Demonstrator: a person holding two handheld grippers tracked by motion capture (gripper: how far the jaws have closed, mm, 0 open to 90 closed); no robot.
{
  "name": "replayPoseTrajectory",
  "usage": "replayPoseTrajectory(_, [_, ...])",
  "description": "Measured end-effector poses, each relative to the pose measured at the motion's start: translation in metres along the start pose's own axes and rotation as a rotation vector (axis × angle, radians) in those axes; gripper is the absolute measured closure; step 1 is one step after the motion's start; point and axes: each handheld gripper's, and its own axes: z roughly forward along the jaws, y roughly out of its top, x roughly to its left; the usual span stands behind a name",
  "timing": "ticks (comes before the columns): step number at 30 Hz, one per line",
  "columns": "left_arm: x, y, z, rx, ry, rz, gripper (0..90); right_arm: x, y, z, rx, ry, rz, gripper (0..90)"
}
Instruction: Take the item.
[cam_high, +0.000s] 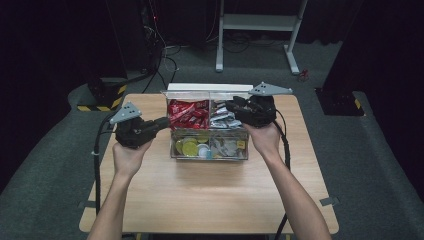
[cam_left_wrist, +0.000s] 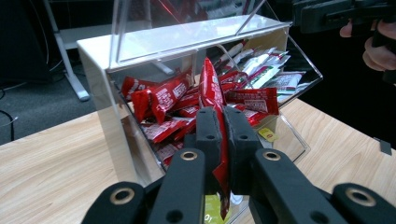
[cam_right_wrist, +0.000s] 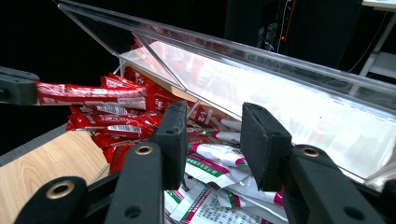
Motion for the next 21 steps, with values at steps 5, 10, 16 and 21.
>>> replayPoseTrajectory(5, [0.001,-0.002,-0.010,-0.009,-0.005,-0.009,85.9,0.001,0.000,0.000,0.003,-0.001,0.005,61.2])
replayPoseTrajectory(10, [0.002,-0.006,-0.020,-0.024,-0.006,-0.014,85.9,0.002,-0.001,0.000,-0.005,-0.003,0.008,61.2])
replayPoseTrajectory(16, [0.003,-0.011,-0.028,-0.032,-0.005,-0.019,85.9,0.002,0.000,0.000,-0.001,-0.002,0.008,61.3])
replayPoseTrajectory(21, [0.005,-0.018,-0.043,-0.071,0.004,-0.037,85.8,0.001,0.000,-0.001,-0.006,-0.002,0.013,61.3])
